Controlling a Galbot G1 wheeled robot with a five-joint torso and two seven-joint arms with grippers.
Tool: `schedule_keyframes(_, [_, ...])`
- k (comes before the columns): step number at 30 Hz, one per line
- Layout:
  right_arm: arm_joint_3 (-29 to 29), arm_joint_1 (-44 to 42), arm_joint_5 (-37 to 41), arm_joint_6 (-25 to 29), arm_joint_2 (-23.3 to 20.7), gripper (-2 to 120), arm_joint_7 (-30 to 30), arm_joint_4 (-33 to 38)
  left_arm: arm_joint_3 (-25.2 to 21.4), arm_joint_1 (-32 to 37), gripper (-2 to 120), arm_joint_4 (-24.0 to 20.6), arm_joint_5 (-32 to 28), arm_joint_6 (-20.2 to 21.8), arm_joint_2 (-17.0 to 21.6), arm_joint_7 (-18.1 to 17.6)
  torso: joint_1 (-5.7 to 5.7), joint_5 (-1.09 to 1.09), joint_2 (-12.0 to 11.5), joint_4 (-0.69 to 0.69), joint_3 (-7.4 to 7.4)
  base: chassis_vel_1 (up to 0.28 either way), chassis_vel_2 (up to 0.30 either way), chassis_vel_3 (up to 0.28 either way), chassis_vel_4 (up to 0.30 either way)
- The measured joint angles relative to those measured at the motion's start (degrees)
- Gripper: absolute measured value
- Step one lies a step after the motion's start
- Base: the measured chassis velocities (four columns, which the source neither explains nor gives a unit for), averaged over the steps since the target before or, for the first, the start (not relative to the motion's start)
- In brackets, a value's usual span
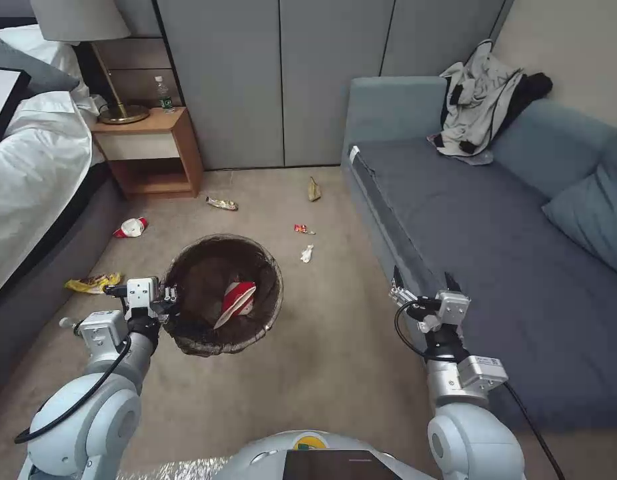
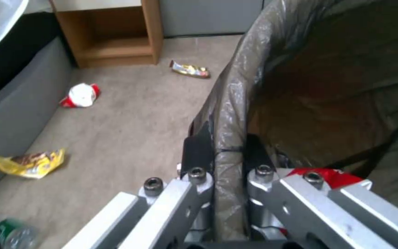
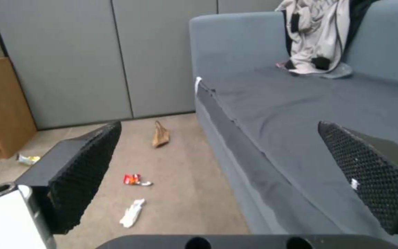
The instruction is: Pick up the trash bin, then pick up the garbage from the floor and place it into the trash bin.
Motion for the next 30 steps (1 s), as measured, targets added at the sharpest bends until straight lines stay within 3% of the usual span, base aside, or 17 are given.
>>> schedule_keyframes(30, [-1.0, 0.2, -0.1, 0.3, 0.0, 100, 0.1, -0.6, -0.2, 0.0, 2, 0.0, -0.1, 0.0, 0.1, 0.1, 0.0, 0.0, 0.0, -0.01, 0.0, -0.203, 0.199, 0.202, -0.201])
